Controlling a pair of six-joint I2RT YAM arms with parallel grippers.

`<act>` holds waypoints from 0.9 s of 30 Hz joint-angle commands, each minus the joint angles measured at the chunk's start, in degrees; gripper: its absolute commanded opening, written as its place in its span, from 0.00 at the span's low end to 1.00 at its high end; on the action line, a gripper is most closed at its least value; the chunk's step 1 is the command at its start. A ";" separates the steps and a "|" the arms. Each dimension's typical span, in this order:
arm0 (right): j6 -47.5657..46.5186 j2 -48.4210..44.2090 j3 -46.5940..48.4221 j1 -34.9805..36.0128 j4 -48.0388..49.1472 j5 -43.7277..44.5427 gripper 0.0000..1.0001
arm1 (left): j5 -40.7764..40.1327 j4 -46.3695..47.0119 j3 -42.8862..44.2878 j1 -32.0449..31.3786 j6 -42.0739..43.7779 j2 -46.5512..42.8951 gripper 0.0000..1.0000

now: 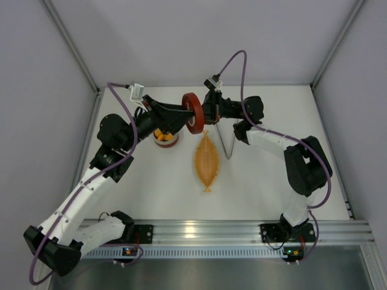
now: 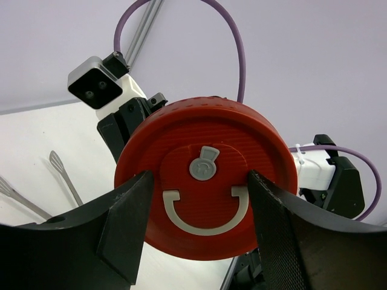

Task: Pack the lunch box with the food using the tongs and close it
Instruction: Pick up the box lid from the center of the board.

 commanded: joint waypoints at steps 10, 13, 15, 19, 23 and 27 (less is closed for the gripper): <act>-3.25 -2.79 4.31 2.04 1.18 -0.56 0.00 | 3.17 -0.58 2.88 -0.04 2.04 0.38 0.52; -3.16 -2.70 4.40 2.04 1.09 -0.56 0.00 | 3.17 -0.84 2.79 -0.13 2.31 0.29 0.44; -3.42 -2.79 4.40 2.04 0.92 -0.64 0.00 | 3.08 -0.93 2.70 -0.13 2.40 0.20 0.41; -3.69 -2.96 4.14 2.04 0.48 -0.56 0.00 | 2.73 -1.11 2.79 -0.04 2.40 0.20 0.29; -4.13 -3.23 3.88 2.04 0.12 -0.56 0.00 | 2.38 -1.46 2.79 -0.04 2.40 0.20 0.20; -4.48 -3.40 3.79 2.04 -0.31 -0.47 0.00 | 2.03 -1.90 2.88 -0.04 2.48 0.12 0.11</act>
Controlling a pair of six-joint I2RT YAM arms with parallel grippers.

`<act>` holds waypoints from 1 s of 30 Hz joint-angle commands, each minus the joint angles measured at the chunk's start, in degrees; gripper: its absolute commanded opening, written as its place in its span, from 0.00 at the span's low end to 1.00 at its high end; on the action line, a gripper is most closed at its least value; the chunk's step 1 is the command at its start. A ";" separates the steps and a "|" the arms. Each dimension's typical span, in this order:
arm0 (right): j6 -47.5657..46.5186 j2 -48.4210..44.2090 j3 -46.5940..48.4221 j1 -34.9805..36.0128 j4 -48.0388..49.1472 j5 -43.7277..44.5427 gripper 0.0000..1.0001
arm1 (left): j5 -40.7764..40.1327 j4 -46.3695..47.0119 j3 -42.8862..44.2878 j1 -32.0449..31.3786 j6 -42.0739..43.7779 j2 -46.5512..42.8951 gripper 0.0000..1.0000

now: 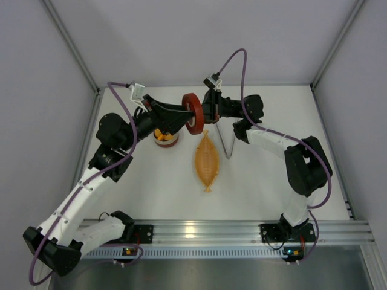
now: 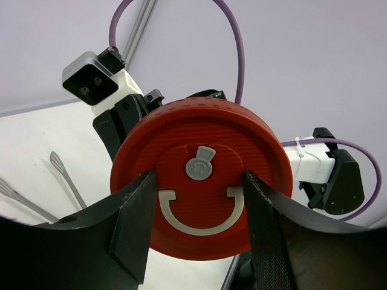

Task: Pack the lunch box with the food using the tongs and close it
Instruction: Pick up the box lid from the center of the board.

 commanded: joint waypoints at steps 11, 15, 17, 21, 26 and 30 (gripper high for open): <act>-4.27 -4.17 2.21 1.76 -1.81 0.50 0.09 | -1.04 -2.14 2.66 -0.04 1.13 -0.59 0.00; -5.68 -4.61 2.04 1.76 -3.31 0.58 0.19 | -1.04 -2.15 2.84 -0.04 1.22 -1.02 0.00; -6.03 -4.79 2.04 1.85 -4.18 0.58 0.23 | -1.48 -2.23 2.84 -0.13 1.22 -1.29 0.00; -10.14 -6.10 1.69 1.85 -8.84 0.93 0.31 | -1.92 -2.32 2.93 -0.13 1.39 -1.99 0.00; -16.65 -8.39 1.51 1.85 -18.06 2.08 0.33 | -2.36 -2.76 3.19 -0.04 1.75 -2.43 0.00; -26.04 -11.11 1.95 1.76 -31.48 3.57 0.35 | -2.89 -3.38 3.54 -0.04 2.27 -2.78 0.00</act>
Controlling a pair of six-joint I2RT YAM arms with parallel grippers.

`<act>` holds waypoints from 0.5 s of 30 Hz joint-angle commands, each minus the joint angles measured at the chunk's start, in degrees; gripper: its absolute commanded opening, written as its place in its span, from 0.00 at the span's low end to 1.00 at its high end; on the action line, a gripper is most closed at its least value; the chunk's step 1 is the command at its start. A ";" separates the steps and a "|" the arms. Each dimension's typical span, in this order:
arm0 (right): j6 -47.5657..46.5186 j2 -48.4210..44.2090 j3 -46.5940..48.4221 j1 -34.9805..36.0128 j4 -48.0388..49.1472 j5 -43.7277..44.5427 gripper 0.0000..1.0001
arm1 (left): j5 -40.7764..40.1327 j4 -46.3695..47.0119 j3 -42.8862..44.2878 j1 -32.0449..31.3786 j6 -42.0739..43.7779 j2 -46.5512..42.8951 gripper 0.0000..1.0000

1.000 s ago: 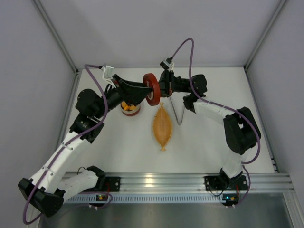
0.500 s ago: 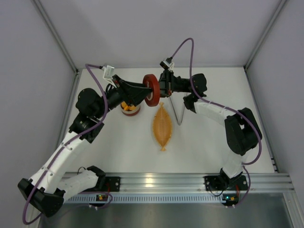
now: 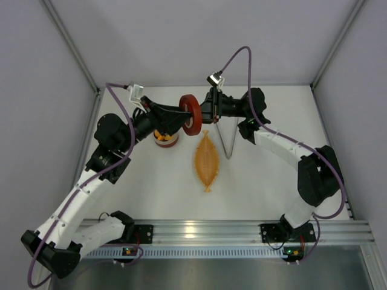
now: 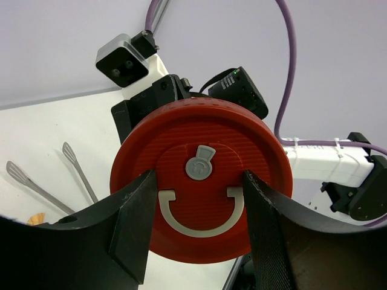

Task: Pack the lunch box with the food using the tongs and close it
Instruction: Pick up the box lid from the center of the board.

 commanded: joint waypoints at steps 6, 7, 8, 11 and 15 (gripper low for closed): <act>-17.78 -7.24 2.48 0.77 -22.15 4.85 0.36 | -1.47 0.47 3.28 -0.04 1.84 -1.89 0.00; -18.83 -7.67 2.48 0.77 -25.38 5.99 0.36 | -1.99 0.12 3.46 -0.04 1.84 -1.98 0.00; -20.23 -8.64 2.30 0.60 -26.46 6.43 0.36 | -2.09 -0.32 3.63 -0.04 2.27 -1.98 0.00; -22.78 -10.74 2.04 -0.02 -31.38 8.72 0.36 | -3.31 -1.81 4.25 -0.04 3.07 -2.07 0.00; -28.84 -14.00 3.96 -0.63 -42.00 12.93 0.36 | -5.33 -4.27 5.48 -0.13 4.47 -1.89 0.00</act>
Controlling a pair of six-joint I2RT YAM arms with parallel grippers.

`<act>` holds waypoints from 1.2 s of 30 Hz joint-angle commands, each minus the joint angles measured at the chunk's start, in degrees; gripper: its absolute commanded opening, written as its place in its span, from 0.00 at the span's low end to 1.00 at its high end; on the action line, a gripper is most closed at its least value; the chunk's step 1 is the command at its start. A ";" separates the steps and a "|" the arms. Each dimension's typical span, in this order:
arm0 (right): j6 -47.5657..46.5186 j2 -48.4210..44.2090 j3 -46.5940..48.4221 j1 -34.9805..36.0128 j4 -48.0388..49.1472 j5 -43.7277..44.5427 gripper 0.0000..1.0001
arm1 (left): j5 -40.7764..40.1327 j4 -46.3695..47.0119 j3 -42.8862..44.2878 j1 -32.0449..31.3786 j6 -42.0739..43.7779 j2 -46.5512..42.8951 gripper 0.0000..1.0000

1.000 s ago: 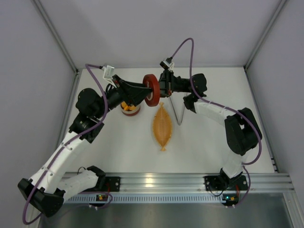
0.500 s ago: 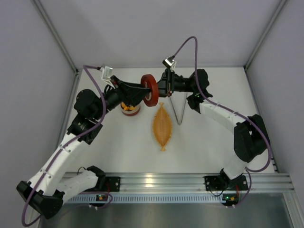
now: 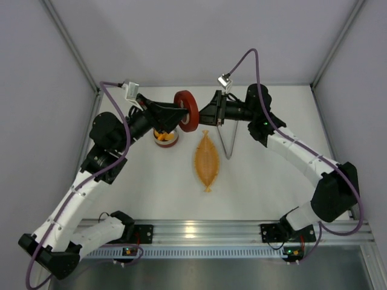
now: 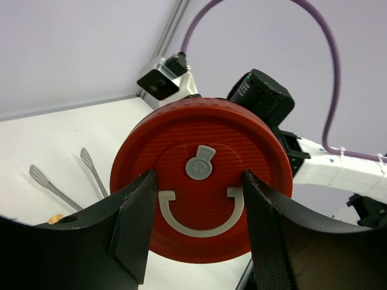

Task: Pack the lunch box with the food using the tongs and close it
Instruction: Pick up the box lid from the center of the board, then close the box lid on the packing box.

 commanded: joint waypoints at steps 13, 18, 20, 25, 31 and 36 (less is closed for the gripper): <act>-28.51 -15.90 9.20 -1.14 -49.03 38.02 0.36 | -26.81 -27.95 19.24 0.05 9.23 12.35 0.00; -31.59 -19.41 8.15 -1.23 -52.74 41.99 0.36 | -33.25 -32.99 25.22 0.05 10.73 20.44 0.00; -32.64 -20.55 7.45 -1.23 -54.14 43.22 0.36 | -36.41 -35.09 27.32 -0.04 11.17 23.51 0.00; -34.66 -22.49 5.60 -1.23 -56.08 44.36 0.36 | -38.98 -38.09 29.88 1.36 11.70 29.41 0.00; -35.72 -23.72 3.23 -1.23 -56.87 44.37 0.37 | -34.68 -38.53 29.53 6.19 10.29 37.14 0.00; -36.34 -23.99 2.17 -1.23 -57.48 44.01 0.36 | -30.54 -38.97 30.67 9.89 10.02 42.68 0.00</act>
